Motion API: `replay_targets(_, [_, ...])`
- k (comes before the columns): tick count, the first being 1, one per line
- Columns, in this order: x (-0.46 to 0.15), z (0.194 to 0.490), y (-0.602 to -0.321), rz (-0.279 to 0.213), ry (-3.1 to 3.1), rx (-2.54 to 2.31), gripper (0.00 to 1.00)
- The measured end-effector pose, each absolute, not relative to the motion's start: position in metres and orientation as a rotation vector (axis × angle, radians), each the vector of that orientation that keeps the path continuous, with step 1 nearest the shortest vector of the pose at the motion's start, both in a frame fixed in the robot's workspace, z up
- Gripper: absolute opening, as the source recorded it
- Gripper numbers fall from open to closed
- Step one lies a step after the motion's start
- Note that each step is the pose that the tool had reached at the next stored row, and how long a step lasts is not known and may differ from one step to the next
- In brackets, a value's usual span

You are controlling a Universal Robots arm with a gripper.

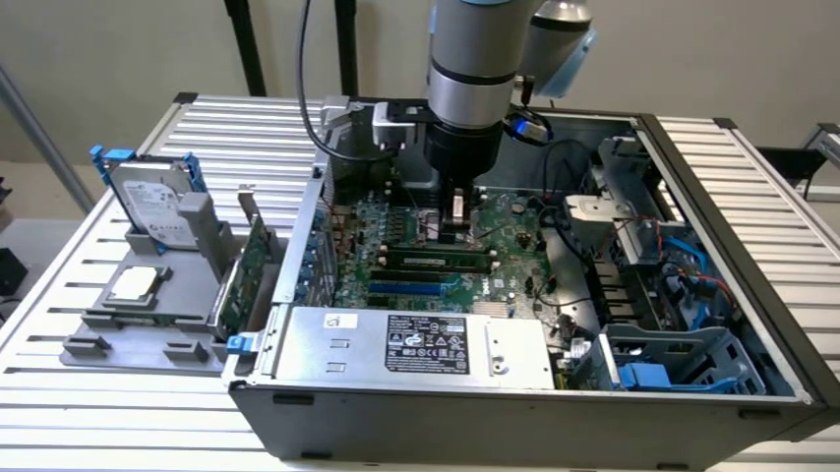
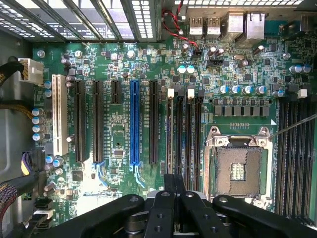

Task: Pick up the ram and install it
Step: 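Press down the ram until it locks into place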

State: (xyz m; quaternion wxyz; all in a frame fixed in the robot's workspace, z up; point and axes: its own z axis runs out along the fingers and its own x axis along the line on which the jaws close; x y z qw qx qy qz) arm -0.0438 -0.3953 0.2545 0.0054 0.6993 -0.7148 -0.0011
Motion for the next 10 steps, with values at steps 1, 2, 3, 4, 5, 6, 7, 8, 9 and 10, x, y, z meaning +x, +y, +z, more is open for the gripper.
replay_targets(1, [-0.044,0.253,-0.395,-0.003,-2.238,2.190,0.11])
replay_targets(2, [-0.044,0.251,-0.395,-0.003,-2.238,2.190,0.11])
replay_targets(3, [-0.045,0.249,-0.395,-0.003,-2.238,2.190,0.11])
replay_targets(4, [-0.044,0.247,-0.395,-0.003,-2.238,2.190,0.11])
replay_targets(5, [-0.045,0.245,-0.395,-0.003,-2.238,2.190,0.11])
replay_targets(6, [-0.045,0.243,-0.395,-0.003,-2.238,2.190,0.11])
replay_targets(7, [-0.045,0.242,-0.395,-0.003,-2.238,2.190,0.11])
replay_targets(8, [-0.045,0.240,-0.395,-0.003,-2.238,2.190,0.11])
replay_targets(9, [-0.045,0.238,-0.395,-0.003,-2.238,2.190,0.11])
replay_targets(10, [-0.045,0.236,-0.395,-0.003,-2.238,2.190,0.11])
